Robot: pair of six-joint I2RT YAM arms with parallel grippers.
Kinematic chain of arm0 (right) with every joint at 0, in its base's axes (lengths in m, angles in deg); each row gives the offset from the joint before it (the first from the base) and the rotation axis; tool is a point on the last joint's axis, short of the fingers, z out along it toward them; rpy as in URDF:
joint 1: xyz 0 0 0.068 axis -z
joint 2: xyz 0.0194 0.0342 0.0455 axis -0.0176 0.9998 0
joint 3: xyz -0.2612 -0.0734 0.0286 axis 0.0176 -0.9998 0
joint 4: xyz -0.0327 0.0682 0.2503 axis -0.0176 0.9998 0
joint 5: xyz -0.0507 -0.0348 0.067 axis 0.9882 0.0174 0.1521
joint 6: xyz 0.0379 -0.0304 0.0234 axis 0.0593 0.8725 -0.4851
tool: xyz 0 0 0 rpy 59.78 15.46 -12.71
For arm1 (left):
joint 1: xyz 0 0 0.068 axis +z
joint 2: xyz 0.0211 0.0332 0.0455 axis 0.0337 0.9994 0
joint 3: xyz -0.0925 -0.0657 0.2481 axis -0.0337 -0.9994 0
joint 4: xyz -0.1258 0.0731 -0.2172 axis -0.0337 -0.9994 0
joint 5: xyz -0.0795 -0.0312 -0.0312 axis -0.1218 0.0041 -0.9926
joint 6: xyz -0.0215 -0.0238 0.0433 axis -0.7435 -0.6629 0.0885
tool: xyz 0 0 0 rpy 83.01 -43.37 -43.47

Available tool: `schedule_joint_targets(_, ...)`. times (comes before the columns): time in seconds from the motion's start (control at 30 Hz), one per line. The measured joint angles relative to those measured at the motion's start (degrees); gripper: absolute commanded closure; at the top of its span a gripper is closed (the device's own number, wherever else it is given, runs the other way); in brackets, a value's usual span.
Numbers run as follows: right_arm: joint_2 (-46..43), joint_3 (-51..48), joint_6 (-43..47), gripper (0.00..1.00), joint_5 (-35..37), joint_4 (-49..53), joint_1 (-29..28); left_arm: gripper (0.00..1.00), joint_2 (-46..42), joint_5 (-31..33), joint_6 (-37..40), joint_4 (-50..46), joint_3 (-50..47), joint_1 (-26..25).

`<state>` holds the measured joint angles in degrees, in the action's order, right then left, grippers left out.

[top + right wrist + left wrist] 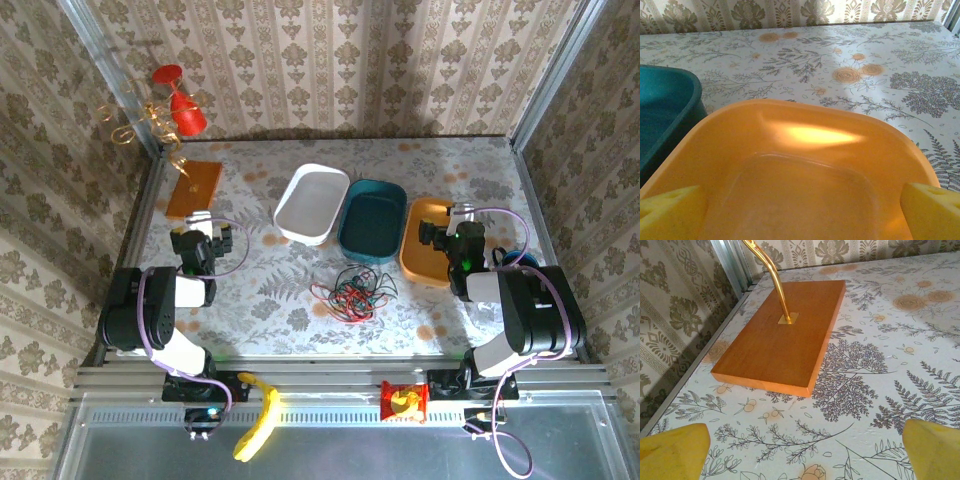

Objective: Untangle the cables

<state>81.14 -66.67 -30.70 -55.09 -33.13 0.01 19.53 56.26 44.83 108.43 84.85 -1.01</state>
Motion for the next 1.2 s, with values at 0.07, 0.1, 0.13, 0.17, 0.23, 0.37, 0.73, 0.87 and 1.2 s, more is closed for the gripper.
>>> schedule_joint_targets(0.07,0.0,0.0,0.0,0.0,-0.02,0.0,0.0,0.0,0.0,-0.11,0.0,0.0,0.0,0.0)
schedule_joint_targets(0.1,0.0,0.0,0.0,0.0,0.0,0.0,0.0,0.0,0.0,-0.17,0.0,0.0,0.0,0.0)
schedule_joint_targets(0.13,0.0,0.0,0.0,0.0,-0.02,0.0,0.0,0.0,0.0,-0.2,0.0,0.0,0.0,0.0)
schedule_joint_targets(0.17,0.0,0.0,0.0,0.0,-0.02,0.0,0.0,0.0,0.0,-0.2,0.0,0.0,0.0,0.0)
schedule_joint_targets(0.23,0.0,0.0,0.0,0.0,-0.02,0.0,0.0,0.0,0.0,-0.2,0.0,0.0,0.0,0.02)
schedule_joint_targets(0.37,0.0,0.0,0.0,0.0,-0.13,0.0,0.02,0.0,-1.4,-1.29,0.02,-4.68,1.09,0.02)
schedule_joint_targets(0.73,-12.44,16.48,-5.92,0.12,7.82,31.36,-1.07,0.0,-22.05,8.26,-7.74,-38.53,16.72,-10.21)
schedule_joint_targets(0.87,-22.27,22.27,-10.1,0.12,10.34,43.67,-7.34,0.0,-23.28,8.85,-12.15,-45.51,16.68,-21.66)
schedule_joint_targets(1.2,-24.79,25.77,-16.09,0.26,-3.06,74.99,-29.38,0.0,-11.43,-12.59,-12.7,-53.55,23.98,-45.05)
